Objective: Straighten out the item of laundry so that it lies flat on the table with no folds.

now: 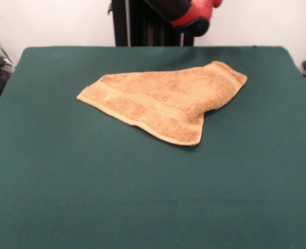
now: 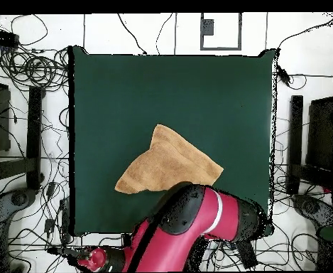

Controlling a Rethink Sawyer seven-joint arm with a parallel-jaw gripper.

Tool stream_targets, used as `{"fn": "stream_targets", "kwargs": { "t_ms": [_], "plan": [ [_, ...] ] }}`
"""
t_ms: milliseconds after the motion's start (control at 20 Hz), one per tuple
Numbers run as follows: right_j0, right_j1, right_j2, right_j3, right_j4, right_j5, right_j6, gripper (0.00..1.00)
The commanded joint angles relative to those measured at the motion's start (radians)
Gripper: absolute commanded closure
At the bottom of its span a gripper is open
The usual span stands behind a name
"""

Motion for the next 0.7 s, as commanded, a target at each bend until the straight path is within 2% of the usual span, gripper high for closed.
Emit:
{"fn": "stream_targets", "kwargs": {
  "t_ms": [50,400,700],
  "plan": [
    [0.13,-0.154,-0.163,0.077,0.18,0.193,-0.671,0.0],
    [0.174,-0.169,-0.222,0.055,0.189,0.137,-0.63,0.0],
    [0.193,-0.182,-0.265,0.029,0.206,0.13,-0.665,0.0]
  ]
}}
